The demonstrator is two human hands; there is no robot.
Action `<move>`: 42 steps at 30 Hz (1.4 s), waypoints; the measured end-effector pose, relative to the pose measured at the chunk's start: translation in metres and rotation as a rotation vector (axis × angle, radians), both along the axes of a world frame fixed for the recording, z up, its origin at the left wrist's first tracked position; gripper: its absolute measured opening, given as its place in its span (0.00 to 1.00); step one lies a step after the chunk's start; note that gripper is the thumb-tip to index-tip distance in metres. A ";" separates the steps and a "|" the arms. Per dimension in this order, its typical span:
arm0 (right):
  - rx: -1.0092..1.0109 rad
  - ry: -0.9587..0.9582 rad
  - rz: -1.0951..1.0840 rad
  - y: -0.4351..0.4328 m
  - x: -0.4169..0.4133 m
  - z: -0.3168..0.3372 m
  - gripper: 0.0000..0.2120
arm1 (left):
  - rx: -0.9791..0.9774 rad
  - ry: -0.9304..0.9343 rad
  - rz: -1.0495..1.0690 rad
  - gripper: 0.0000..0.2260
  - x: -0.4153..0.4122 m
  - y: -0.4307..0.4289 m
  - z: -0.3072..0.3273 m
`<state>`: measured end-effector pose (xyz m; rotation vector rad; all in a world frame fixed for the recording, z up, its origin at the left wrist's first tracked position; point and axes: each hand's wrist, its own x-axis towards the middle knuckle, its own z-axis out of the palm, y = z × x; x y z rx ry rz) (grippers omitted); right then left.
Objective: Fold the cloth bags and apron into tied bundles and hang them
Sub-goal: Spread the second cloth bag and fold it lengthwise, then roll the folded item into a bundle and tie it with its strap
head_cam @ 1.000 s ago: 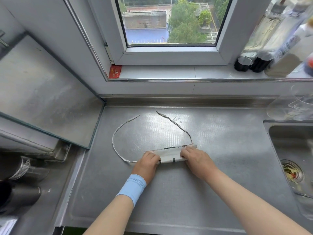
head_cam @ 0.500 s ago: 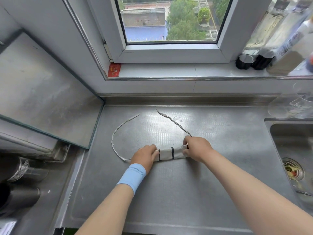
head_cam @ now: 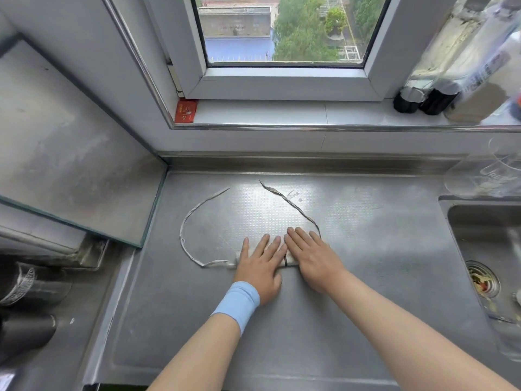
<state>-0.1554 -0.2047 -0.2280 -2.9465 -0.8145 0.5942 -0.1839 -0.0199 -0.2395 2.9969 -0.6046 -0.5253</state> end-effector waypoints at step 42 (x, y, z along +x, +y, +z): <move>0.495 -0.600 -0.101 0.015 -0.099 0.137 0.06 | -1.404 0.893 0.626 0.03 -0.104 0.024 0.193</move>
